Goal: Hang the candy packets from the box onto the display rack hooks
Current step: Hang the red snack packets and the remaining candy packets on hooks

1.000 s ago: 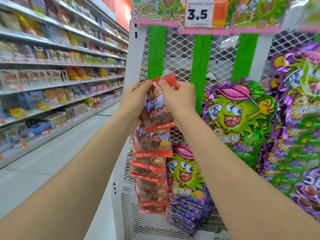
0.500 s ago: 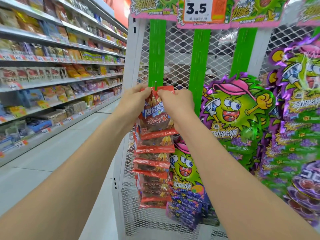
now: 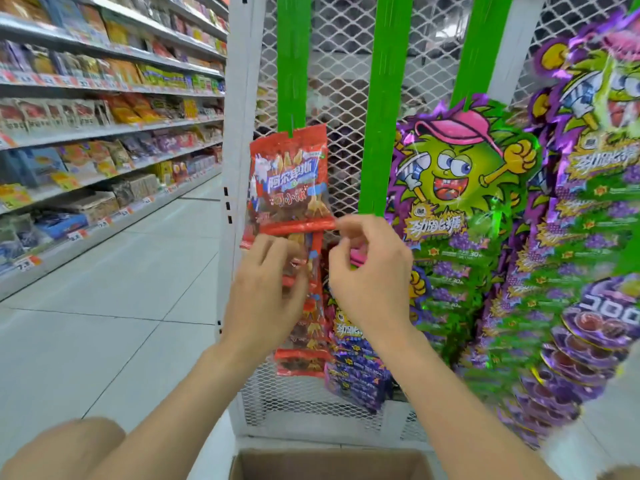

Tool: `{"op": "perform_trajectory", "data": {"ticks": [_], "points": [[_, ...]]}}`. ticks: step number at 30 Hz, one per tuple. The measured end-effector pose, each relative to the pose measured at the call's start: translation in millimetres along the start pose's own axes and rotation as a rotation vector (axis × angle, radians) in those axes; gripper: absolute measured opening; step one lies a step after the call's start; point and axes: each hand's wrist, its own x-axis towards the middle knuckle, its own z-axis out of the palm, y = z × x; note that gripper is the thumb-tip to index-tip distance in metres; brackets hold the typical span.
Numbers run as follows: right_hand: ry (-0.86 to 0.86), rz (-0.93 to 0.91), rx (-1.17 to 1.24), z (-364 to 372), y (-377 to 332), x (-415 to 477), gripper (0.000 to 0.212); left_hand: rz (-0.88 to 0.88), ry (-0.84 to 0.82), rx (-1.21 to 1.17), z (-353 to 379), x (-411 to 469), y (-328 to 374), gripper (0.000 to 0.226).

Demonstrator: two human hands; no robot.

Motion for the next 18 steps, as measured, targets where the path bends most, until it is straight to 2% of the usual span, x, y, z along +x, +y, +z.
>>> {"op": "perform_trajectory", "data": {"ticks": [2,5,7,9,11,14,16,18], "points": [[-0.115,0.062,0.0,-11.0,26.1,-52.0,0.017,0.002,-0.215,0.036,14.3,-47.7,-5.1,0.011],[-0.383,0.343,-0.042,-20.0,73.4,-128.9,0.019,-0.168,-0.671,0.071,45.3,-112.2,-18.6,0.011],[-0.641,0.539,-0.156,-19.1,117.2,-182.2,0.017,-0.239,-0.995,0.077,64.6,-147.3,-27.6,0.012],[-0.93,0.724,-0.244,-18.5,159.7,-238.9,0.018,-0.306,-1.225,0.076,81.6,-186.4,-38.6,0.014],[-1.093,0.867,-0.324,-22.2,193.5,-294.4,0.023,-0.411,-1.379,0.078,95.8,-226.7,-48.5,0.019],[-1.382,0.94,-0.492,-36.1,203.2,-344.2,0.018,-0.67,-1.541,0.201,123.6,-309.9,-84.2,0.054],[-1.51,0.962,-0.501,-38.0,208.4,-364.8,0.028,-0.828,-1.551,0.246,149.7,-381.1,-122.8,0.077],[-1.565,0.975,-0.494,-33.3,212.8,-373.9,0.027,-0.975,-1.564,0.28,152.6,-401.4,-114.4,0.096]]}}
